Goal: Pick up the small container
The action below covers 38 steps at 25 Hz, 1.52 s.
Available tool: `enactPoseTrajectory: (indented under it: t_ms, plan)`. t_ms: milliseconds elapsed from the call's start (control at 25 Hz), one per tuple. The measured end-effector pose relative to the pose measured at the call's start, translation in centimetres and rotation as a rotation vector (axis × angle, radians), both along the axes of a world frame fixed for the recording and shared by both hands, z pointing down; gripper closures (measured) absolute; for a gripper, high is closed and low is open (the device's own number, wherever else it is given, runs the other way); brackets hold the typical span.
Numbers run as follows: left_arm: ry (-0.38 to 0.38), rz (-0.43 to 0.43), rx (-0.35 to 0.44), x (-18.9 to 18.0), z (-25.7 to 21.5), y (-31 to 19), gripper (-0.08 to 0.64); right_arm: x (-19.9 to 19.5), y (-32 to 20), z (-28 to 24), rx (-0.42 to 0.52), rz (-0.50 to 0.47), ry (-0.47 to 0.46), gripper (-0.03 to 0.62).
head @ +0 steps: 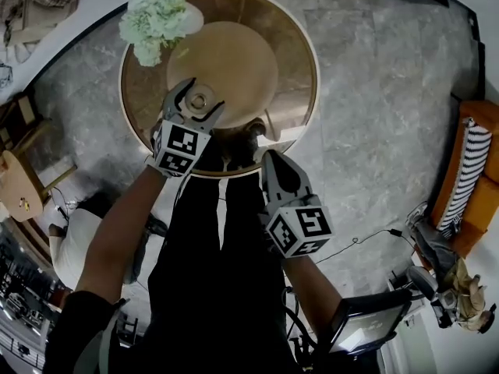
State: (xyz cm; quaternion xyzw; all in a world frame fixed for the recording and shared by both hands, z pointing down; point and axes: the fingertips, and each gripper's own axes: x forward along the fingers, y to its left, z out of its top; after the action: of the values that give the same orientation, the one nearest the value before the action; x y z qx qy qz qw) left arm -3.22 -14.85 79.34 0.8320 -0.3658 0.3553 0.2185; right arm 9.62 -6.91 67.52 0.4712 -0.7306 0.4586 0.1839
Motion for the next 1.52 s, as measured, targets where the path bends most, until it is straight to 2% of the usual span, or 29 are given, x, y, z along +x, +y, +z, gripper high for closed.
enactPoseTrajectory:
  t_ms: [560,1520]
  plan:
    - [0.022,-0.063,-0.016,-1.3,-10.1,2.8,0.218,-1.3,-0.1,-5.8,0.063,-0.016,-0.003,0.586]
    - [0.122,-0.035,0.004,-1.2,-28.2,8.0,0.218,-1.4,0.5,-17.9,0.221,-0.009,0.010,0.586]
